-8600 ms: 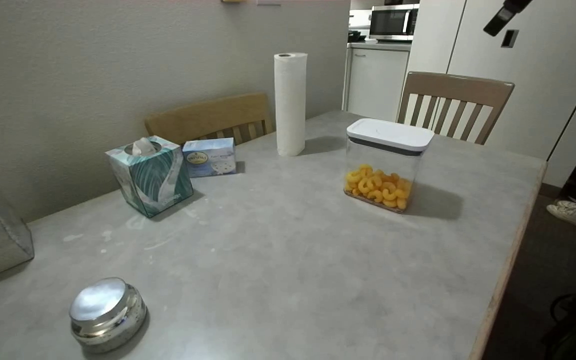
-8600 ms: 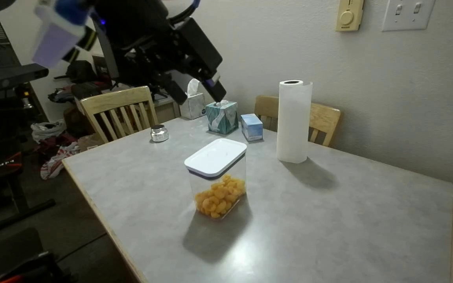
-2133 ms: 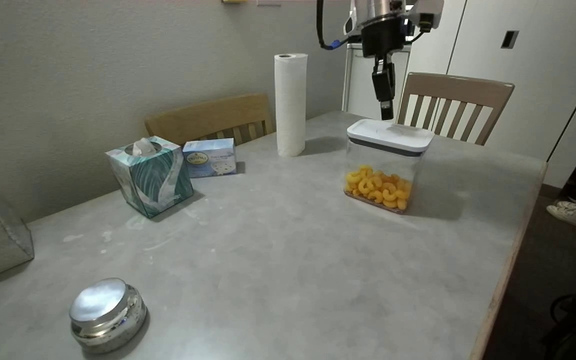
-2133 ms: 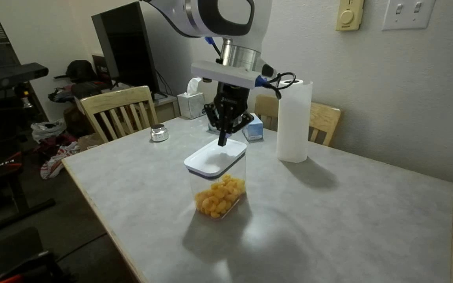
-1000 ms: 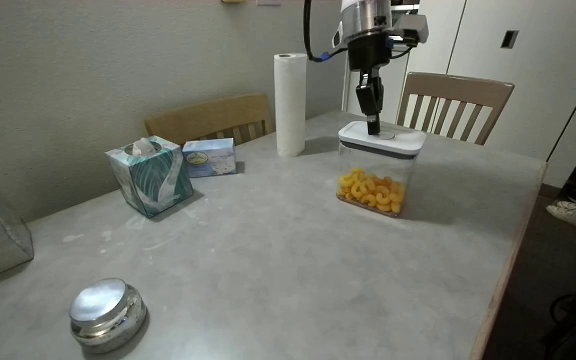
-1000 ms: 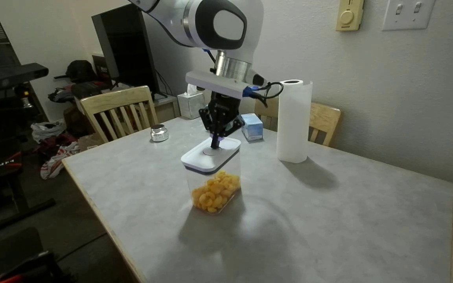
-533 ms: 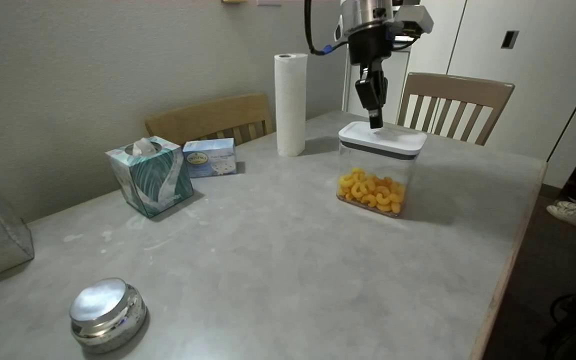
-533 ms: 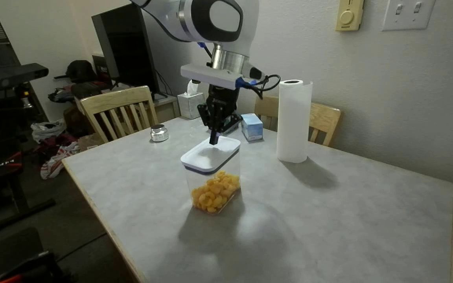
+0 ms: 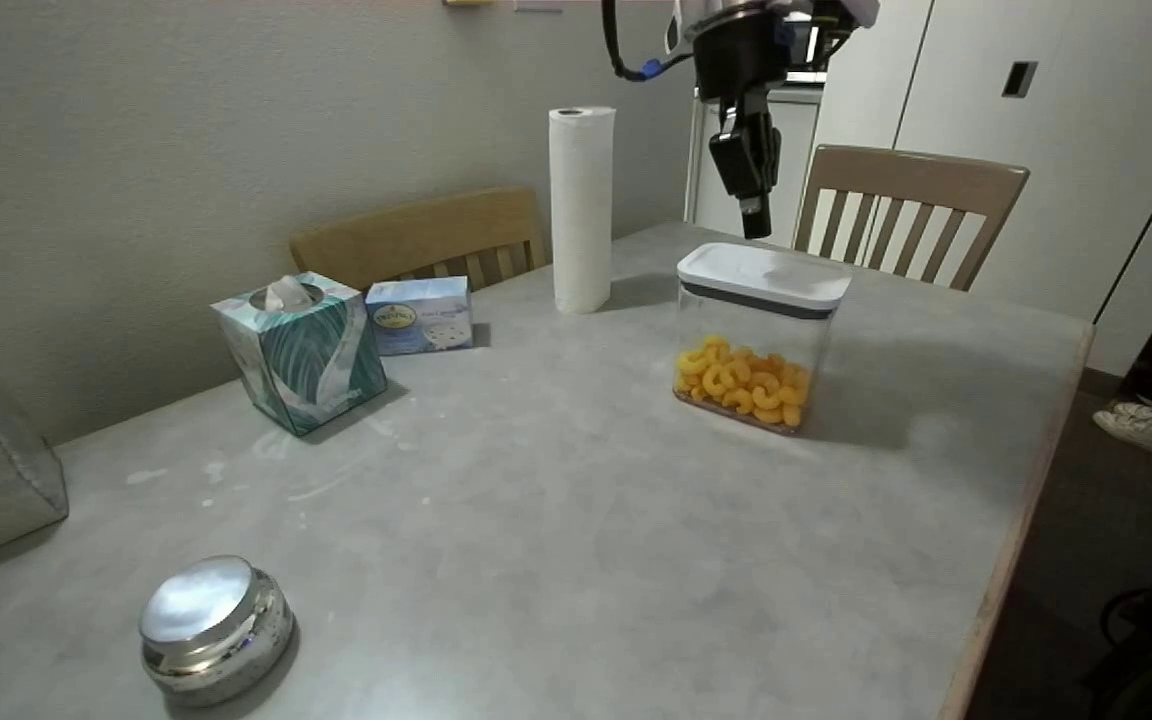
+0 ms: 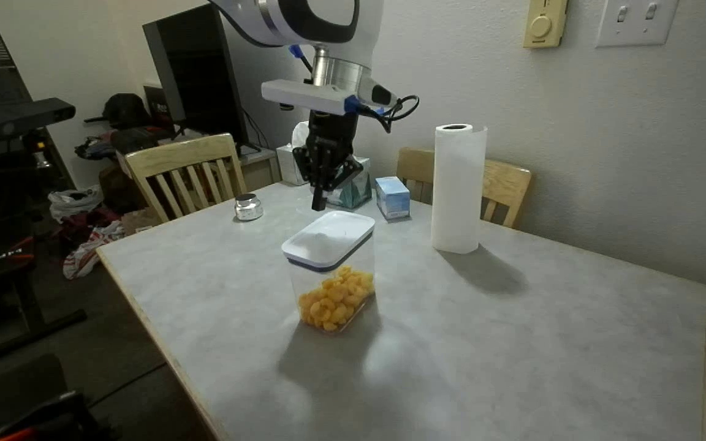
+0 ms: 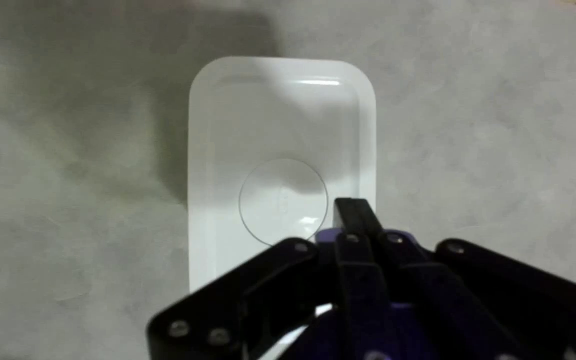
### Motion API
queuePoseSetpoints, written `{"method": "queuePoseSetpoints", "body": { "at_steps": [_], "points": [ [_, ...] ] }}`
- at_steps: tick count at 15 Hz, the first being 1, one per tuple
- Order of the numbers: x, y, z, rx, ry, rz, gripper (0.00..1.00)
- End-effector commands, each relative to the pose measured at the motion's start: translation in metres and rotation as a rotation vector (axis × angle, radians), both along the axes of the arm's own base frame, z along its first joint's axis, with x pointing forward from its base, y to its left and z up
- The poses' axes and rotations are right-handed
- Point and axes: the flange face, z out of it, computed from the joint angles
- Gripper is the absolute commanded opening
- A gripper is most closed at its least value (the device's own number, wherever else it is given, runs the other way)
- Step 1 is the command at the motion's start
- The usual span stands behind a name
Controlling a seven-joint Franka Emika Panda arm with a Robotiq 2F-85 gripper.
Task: Press the button atop the lid and then put the lid on the table
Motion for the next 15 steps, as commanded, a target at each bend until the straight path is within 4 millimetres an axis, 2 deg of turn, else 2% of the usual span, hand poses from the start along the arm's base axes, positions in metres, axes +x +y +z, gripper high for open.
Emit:
{"method": "queuePoseSetpoints", "body": {
  "at_steps": [1,2,8,11,15],
  "points": [
    [-0.019,0.007,-0.012,-0.005,0.014,-0.023,0.0],
    [-0.022,0.008,-0.016,-0.005,0.023,-0.027,0.0],
    [-0.034,-0.026,-0.031,-0.024,0.054,-0.052,0.0],
    [-0.031,-0.043,-0.031,-0.032,0.038,-0.066,0.0],
    [-0.025,-0.053,-0.031,-0.024,-0.007,-0.07,0.0]
  ]
}}
